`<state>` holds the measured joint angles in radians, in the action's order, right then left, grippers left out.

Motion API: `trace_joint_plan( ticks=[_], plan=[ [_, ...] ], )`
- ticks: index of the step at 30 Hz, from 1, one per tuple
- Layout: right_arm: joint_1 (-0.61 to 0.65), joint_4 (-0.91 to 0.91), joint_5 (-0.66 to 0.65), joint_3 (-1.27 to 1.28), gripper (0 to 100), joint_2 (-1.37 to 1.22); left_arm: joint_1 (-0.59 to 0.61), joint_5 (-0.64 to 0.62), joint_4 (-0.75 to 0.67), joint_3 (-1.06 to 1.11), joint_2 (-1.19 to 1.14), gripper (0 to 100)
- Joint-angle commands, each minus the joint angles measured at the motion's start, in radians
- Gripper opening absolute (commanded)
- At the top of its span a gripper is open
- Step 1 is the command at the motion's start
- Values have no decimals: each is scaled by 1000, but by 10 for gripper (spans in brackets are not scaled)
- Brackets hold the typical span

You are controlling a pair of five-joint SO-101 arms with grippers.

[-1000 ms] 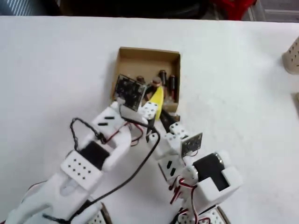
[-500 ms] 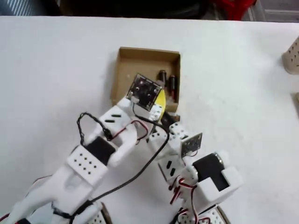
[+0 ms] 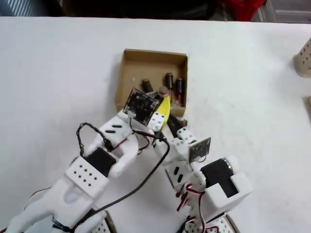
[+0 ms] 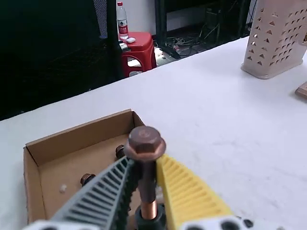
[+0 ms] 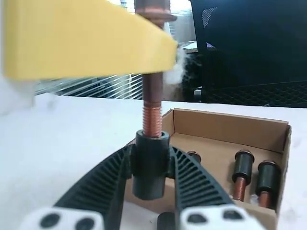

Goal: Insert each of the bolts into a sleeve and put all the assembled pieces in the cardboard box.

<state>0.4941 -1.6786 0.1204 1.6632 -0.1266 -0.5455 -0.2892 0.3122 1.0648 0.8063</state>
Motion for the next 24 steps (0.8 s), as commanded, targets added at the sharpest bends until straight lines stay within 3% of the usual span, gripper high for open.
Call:
trace_joint_plan(
  ticks=[1, 24],
  plan=[
    [-19, -28, 2, 0, 16, 12, 53, -9, -29, 2, 22, 23],
    [-19, -28, 2, 3, 16, 16, 82, -11, -38, 114, 21, 24]
  ],
)
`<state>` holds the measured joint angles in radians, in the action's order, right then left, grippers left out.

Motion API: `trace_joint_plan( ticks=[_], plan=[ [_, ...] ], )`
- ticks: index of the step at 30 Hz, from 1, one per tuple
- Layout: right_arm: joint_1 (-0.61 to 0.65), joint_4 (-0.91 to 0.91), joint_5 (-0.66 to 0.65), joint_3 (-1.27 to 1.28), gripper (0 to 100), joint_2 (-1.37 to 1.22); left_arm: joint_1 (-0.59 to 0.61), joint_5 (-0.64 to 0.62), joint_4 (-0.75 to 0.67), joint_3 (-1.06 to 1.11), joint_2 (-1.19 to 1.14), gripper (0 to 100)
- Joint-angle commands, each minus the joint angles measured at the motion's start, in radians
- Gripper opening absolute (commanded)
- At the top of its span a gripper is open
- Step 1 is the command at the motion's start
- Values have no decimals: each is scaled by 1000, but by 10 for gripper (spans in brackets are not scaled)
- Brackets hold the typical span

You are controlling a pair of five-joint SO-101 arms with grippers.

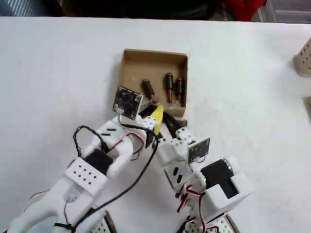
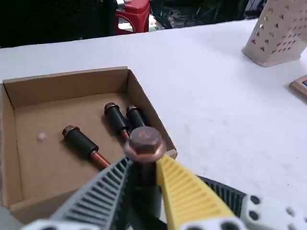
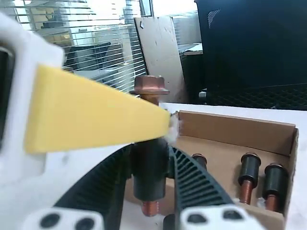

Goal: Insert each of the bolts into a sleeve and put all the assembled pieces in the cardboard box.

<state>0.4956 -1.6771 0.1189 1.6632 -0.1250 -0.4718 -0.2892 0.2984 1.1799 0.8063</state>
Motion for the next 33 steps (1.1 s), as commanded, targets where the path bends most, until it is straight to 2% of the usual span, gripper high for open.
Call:
trace_joint_plan(
  ticks=[1, 10, 16, 19, 33],
  plan=[
    [-21, -30, 3, 3, 16, 15, 8, -11, -25, -2, 21, 24],
    [-21, -30, 3, 3, 16, 13, 12, -9, -21, 0, 21, 33],
    [-21, -30, 3, 3, 16, 12, 10, -12, -17, 26, 22, 231],
    [-21, -30, 3, 3, 16, 12, 12, -12, -17, 55, 24, 289],
    [-21, -30, 3, 0, 16, 8, 13, -14, -25, 32, 31, 292]
  ],
)
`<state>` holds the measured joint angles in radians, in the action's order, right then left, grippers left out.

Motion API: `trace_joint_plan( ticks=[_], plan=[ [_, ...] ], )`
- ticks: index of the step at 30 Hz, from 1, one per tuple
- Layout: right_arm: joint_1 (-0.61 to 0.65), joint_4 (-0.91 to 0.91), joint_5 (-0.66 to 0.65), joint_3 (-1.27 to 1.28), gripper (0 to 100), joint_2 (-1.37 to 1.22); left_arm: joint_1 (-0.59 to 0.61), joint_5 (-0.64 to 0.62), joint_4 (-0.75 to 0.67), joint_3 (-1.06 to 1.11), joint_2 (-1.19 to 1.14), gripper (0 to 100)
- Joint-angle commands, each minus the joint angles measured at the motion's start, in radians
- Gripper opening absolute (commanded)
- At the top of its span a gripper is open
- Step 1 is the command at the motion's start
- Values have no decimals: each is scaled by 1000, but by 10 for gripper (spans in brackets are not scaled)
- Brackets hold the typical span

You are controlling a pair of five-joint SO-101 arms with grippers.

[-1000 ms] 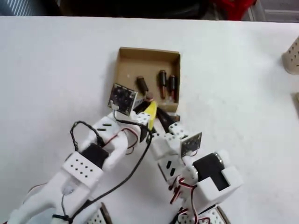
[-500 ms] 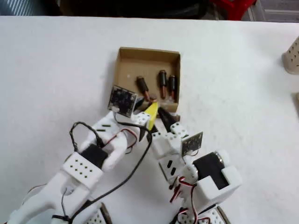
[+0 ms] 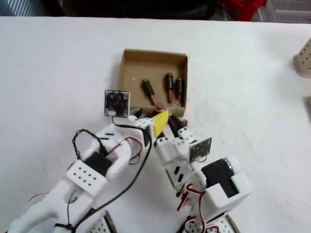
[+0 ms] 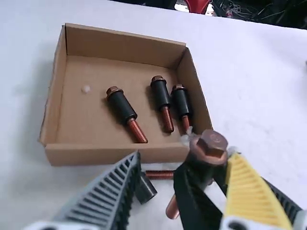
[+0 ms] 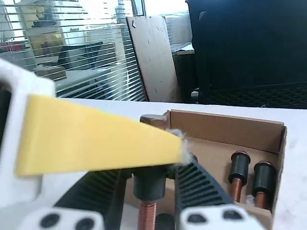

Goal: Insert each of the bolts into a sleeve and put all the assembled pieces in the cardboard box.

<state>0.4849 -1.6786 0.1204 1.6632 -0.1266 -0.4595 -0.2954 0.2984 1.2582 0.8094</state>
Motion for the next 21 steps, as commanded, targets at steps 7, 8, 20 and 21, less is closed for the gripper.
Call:
trace_joint_plan(
  ticks=[7, 8, 20, 21],
  plan=[
    [-10, -28, 2, 0, 16, 10, -8, -11, -17, -181, 28, 290],
    [-10, -28, 2, 0, 16, 10, -8, -11, -15, -201, 28, 290],
    [-10, -28, 2, -2, 16, 10, -8, -9, 103, -226, 280, 290],
    [-10, -28, 2, -2, 16, 10, -2, -9, 124, -222, 332, 290]
  ],
)
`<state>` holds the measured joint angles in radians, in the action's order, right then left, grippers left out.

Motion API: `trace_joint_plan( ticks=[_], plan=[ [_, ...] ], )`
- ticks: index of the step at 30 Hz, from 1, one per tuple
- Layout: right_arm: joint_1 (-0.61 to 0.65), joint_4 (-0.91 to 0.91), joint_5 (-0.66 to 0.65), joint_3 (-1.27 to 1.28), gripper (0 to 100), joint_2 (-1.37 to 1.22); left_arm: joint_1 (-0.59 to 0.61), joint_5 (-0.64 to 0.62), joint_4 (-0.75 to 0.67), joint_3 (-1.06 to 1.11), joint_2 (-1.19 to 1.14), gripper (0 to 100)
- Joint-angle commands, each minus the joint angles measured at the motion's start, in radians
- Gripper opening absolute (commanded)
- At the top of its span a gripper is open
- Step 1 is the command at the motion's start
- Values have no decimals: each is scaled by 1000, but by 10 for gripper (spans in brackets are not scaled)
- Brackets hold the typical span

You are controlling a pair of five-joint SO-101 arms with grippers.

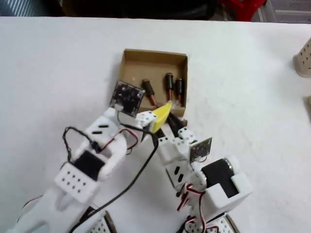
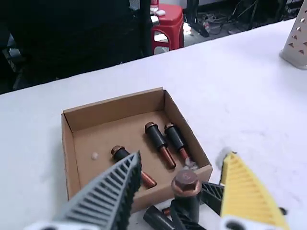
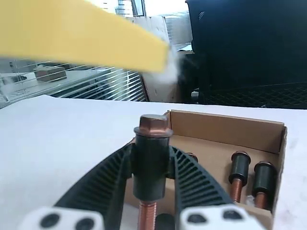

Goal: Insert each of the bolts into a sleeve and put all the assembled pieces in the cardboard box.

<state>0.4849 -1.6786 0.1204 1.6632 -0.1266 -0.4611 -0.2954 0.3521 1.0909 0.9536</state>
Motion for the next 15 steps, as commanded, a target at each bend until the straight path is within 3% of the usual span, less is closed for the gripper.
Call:
trace_joint_plan(
  ticks=[1, 7, 14, 15],
  plan=[
    [-10, -28, 2, -2, 16, 10, 2, -9, 91, -55, 237, 290],
    [-10, -25, 0, 5, 16, 8, 153, -9, 152, -54, 414, 278],
    [-12, -24, 0, 5, 16, 8, 407, -9, 149, -25, 417, 8],
    [-12, -24, 0, 5, 16, 8, 433, -9, 149, -6, 417, 34]
  ],
)
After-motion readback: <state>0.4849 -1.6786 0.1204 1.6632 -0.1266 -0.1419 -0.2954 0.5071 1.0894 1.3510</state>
